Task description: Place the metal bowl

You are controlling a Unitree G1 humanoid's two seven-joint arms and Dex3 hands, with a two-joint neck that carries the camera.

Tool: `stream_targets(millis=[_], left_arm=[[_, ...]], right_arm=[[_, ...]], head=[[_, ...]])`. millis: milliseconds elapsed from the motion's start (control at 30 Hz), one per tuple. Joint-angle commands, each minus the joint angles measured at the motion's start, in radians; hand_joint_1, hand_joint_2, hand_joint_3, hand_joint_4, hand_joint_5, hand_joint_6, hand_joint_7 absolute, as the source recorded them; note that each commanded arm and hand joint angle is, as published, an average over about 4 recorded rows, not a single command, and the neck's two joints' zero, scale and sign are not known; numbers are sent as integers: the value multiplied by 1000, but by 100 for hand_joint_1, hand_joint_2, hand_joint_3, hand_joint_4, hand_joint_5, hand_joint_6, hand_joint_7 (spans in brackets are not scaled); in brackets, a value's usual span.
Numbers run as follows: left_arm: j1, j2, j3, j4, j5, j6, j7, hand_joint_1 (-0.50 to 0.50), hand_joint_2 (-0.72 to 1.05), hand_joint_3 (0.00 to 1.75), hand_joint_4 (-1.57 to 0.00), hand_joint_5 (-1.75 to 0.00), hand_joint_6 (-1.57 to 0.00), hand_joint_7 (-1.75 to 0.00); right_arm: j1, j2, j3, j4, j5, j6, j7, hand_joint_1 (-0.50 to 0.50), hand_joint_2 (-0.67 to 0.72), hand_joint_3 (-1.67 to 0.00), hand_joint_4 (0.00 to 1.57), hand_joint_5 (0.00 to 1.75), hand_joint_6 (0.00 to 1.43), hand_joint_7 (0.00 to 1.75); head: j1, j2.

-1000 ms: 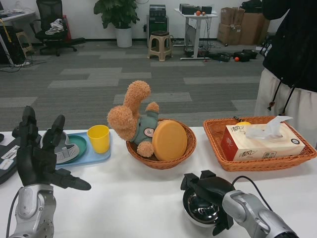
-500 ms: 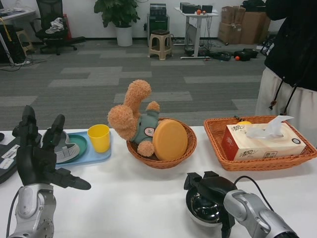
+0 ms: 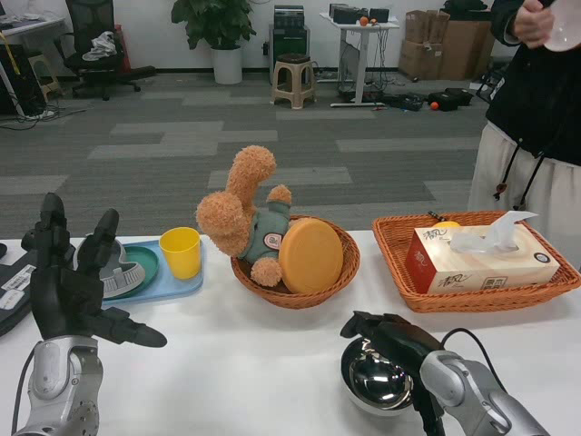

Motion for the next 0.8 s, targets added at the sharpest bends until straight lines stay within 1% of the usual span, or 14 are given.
stream_targets(millis=[33, 100, 167, 233, 333, 433, 500, 600, 733, 800], left_arm=[[7, 7, 4, 1, -7, -9, -2, -50, -72, 9, -60, -10, -10, -7], [7, 7, 4, 1, -7, -9, -2, -50, -72, 9, -60, -10, -10, -7], [8, 7, 4, 1, -7, -9, -2, -50, -72, 9, -60, -10, -10, -7], [9, 7, 5, 0, -7, -9, -2, -50, -72, 9, -60, -10, -10, -7], [8, 6, 6, 0, -7, -9, -2, -50, -72, 9, -60, -10, -10, -7], [7, 6, 6, 0, -7, -9, -2, -50, -72, 9, -60, -10, -10, -7], [8, 7, 6, 0, -7, -9, -2, -50, -72, 9, -60, -10, -10, -7], [9, 7, 6, -1, -7, -9, -2, -50, -72, 9, -60, -10, -10, -7], [9, 6, 3, -1, -7, -9, -2, -50, -72, 9, -60, -10, -10, -7], [9, 6, 1, -1, -7, -9, -2, -50, -72, 9, -60, -10, -10, -7]], right_arm=[[20, 4, -30, -16, 69, -6, -24, -46, 72, 0, 0, 0, 0, 63], [25, 8, -42, -17, 127, -20, -42, -46, 72, 0, 0, 0, 0, 56], [30, 12, -51, -16, 230, -41, -61, -46, 72, 0, 0, 0, 0, 51], [38, 16, -54, -16, 337, -59, -75, -45, 72, 0, 0, 0, 0, 37], [50, 25, -59, -21, 481, -76, -79, -42, 69, 0, 0, 0, 0, 17], [58, 36, -79, -49, 612, -90, -65, -42, 66, 0, 0, 0, 0, 14], [67, 43, -104, -88, 666, -92, -46, -42, 66, -2, 0, 0, 0, 14], [81, 52, -146, -152, 715, -92, -22, -42, 66, -2, 0, 0, 0, 14], [101, 68, -222, -239, 746, -100, -9, -42, 66, 0, 0, 0, 0, 14], [107, 76, -258, -272, 754, -115, -10, -42, 66, 0, 0, 0, 0, 14]], head=[[-1, -1], [-2, -2], [-2, -2], [-2, -4], [-2, -5], [-3, -7], [-4, -9], [-5, -8], [-6, -8], [-4, -9]])
